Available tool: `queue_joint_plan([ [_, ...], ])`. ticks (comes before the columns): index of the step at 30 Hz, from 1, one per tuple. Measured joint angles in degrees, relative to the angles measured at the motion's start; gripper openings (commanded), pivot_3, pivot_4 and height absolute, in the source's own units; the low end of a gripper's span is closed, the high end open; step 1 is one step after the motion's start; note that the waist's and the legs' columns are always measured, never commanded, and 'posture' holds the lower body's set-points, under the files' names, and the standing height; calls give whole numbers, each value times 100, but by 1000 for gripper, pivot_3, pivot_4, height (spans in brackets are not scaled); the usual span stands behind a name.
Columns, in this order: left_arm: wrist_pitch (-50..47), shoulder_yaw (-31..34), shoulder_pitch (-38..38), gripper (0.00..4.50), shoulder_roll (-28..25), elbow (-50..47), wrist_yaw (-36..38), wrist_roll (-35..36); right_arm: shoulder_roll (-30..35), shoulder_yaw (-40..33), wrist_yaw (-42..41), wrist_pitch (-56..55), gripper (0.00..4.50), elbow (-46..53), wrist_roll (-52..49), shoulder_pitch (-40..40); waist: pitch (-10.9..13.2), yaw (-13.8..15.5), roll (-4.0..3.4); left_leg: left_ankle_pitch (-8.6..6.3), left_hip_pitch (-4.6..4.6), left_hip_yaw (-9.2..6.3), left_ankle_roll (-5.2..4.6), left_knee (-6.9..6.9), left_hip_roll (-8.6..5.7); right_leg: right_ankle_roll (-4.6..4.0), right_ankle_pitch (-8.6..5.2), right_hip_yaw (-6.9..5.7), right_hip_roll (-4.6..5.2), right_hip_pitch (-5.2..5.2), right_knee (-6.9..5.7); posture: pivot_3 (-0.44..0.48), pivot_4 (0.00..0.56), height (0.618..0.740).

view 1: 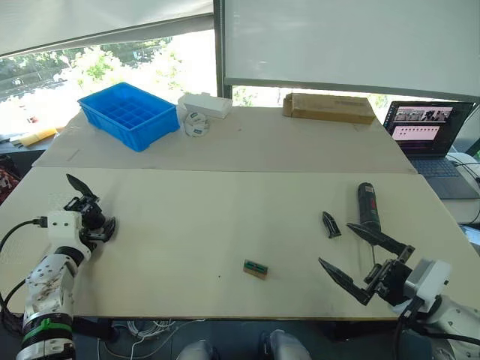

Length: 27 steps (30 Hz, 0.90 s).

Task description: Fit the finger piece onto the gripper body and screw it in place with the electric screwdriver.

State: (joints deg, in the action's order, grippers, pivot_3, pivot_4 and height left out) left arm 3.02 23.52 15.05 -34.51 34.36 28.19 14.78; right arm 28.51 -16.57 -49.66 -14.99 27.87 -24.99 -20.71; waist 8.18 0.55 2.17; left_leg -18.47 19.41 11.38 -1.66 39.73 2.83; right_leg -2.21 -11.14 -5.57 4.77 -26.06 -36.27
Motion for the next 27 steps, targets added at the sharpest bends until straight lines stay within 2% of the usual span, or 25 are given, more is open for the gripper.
queue_joint_plan([
  [6, 214, -92, 189, 4500, -7, 284, 62, -111, 17, -119, -35, -185, 4437, -148, -1, -120, -1, 33, -3, 0, 0, -1, 0, 1, -1, 1, 0, -2, 4, 4, 0, 0, 150, 740],
  [9, 223, -97, 244, 3656, -19, 362, 52, -120, 1, -116, -29, -245, 4500, -150, 17, -218, -2, 32, -3, 0, 0, -1, -1, 1, -1, 5, -3, -1, 5, 4, 0, 0, 150, 740],
  [12, 252, -106, 268, 2352, -49, 412, 79, -117, -11, -106, -20, -311, 4500, -164, 58, -256, -2, 25, -3, 0, 0, -1, -1, 1, -1, 6, -3, -1, 5, 4, -1, 0, 150, 740],
  [20, 519, -188, 183, 2361, 117, 202, 306, -83, -7, -105, -12, -349, 4500, -253, 117, -334, 0, 32, 0, 0, 16, -5, -2, 4, -2, 3, 0, -5, 9, 0, 5, 0, 150, 740],
  [25, 384, -749, 38, 2361, 479, -974, 799, 31, 56, -180, -55, -380, 4500, -272, 102, -382, 3, 34, 6, 5, 41, -9, -12, 17, -3, 5, 3, -11, 4, -10, 8, 0, 150, 740],
  [27, 107, -1171, 30, 2361, 628, -1733, 943, 61, 188, -287, -155, -371, 4500, -300, -42, -517, 3, 33, 6, 21, 40, -9, -41, 18, -6, 8, 3, -7, 2, -9, 10, 0, 150, 740],
])
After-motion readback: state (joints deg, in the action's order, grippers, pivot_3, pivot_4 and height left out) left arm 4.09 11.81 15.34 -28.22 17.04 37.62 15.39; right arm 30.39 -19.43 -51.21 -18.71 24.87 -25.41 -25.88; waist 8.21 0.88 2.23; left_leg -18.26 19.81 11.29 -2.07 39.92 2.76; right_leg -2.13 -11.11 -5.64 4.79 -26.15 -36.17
